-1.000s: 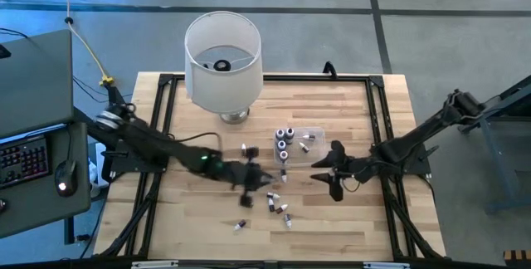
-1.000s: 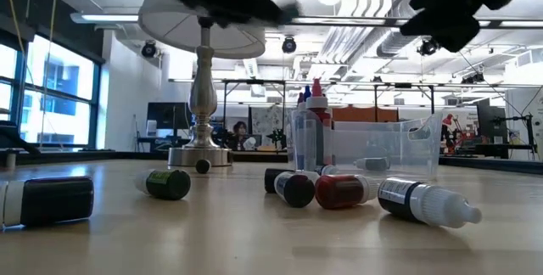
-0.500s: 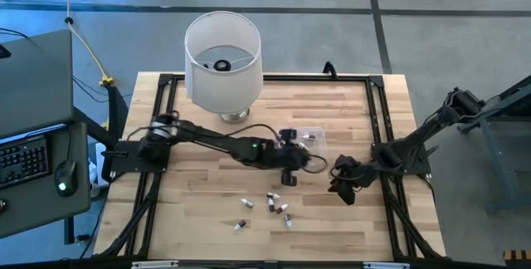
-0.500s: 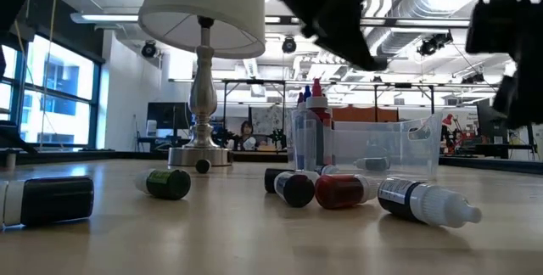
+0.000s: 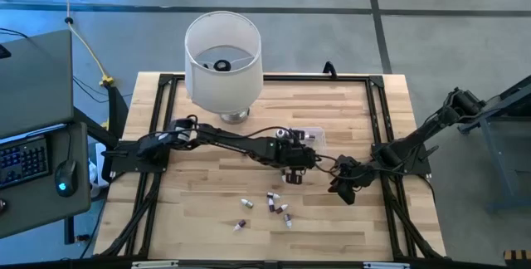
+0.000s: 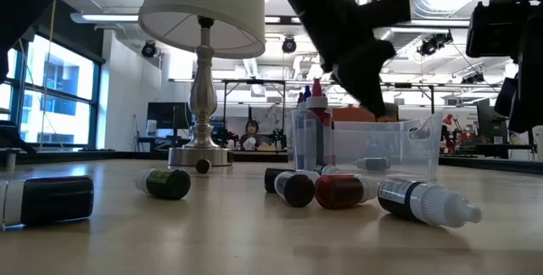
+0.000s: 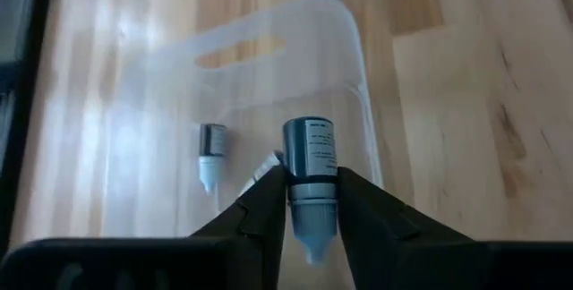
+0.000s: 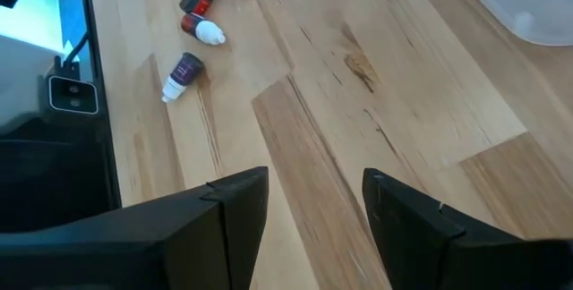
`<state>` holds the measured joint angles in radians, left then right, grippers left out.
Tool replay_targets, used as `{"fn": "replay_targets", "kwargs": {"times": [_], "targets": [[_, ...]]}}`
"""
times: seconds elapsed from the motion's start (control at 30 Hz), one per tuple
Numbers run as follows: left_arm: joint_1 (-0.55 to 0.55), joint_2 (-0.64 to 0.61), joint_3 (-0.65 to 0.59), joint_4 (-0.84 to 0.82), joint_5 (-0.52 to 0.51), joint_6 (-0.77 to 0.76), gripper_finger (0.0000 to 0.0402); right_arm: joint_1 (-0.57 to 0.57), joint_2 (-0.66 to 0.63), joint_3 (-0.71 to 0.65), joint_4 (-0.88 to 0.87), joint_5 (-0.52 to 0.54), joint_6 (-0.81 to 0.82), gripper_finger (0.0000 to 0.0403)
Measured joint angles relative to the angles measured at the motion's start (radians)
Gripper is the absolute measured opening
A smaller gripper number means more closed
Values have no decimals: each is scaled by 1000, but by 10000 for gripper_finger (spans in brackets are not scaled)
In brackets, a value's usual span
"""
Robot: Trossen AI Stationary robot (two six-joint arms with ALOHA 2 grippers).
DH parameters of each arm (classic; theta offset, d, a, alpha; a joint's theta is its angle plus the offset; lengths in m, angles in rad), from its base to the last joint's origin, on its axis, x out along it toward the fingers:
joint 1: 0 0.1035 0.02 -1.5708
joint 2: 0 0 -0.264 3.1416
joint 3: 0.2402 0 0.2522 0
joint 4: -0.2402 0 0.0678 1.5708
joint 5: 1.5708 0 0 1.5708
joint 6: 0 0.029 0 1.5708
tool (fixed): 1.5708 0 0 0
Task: Pick & Place food coloring
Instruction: Put the small blue food coloring bottle into the transparent bin, then put the small brown food coloring bottle into the transparent bin
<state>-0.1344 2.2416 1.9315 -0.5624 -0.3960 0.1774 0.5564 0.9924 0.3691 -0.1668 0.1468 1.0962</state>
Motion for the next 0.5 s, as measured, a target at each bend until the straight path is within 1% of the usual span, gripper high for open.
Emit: {"fn": "replay_targets", "kwargs": {"times": [0.17, 0.3, 0.37, 0.43, 0.5], "targets": [[4, -6, 2, 18, 0, 1, 134, 0, 0, 0, 19, 13, 3, 176], [3, -17, 1, -6, -16, 2, 147, 0, 0, 0, 22, 32, 3, 176], [3, -57, 5, -52, -32, 4, 148, 0, 0, 0, 23, 40, 0, 176], [3, -98, 46, -131, -43, 1, 148, 0, 0, 0, 23, 41, -12, 176], [3, -148, 95, -291, -36, -19, 148, 0, 0, 0, 32, 44, -27, 176]]}}
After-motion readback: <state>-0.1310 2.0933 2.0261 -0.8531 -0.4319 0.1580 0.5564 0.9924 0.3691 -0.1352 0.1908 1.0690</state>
